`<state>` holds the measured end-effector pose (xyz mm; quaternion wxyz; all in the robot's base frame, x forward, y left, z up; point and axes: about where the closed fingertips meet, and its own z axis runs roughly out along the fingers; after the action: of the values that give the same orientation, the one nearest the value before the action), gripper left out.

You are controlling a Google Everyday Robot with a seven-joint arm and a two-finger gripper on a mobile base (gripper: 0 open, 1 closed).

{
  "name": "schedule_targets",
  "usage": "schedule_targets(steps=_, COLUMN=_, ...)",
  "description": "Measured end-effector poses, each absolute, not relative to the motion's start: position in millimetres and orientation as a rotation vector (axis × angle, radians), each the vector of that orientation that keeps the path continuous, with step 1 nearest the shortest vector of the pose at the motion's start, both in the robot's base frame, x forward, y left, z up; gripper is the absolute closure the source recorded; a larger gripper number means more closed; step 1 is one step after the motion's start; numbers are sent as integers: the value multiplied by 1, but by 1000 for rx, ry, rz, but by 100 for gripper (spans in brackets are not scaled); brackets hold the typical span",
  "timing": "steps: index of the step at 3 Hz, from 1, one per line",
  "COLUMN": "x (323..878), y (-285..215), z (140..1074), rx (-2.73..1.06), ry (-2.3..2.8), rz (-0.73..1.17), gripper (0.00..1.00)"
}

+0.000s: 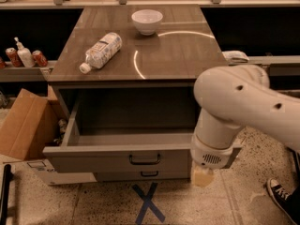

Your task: Close top drawer

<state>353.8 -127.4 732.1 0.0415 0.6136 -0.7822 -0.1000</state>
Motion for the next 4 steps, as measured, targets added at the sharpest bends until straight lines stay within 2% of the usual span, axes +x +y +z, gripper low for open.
schedule_targets(steps=1, x=348, y=-130, z=682, rx=1754, ry=-2423, rz=-347, gripper=100)
schedule_targets(steps=3, x=381, y=-145, z=626, rx=1496, ry=-2622, rz=-475, gripper=100)
schedule_targets(steps=4, x=424, y=-139, z=624, rx=1460, ry=-2733, rz=-524, gripper=100)
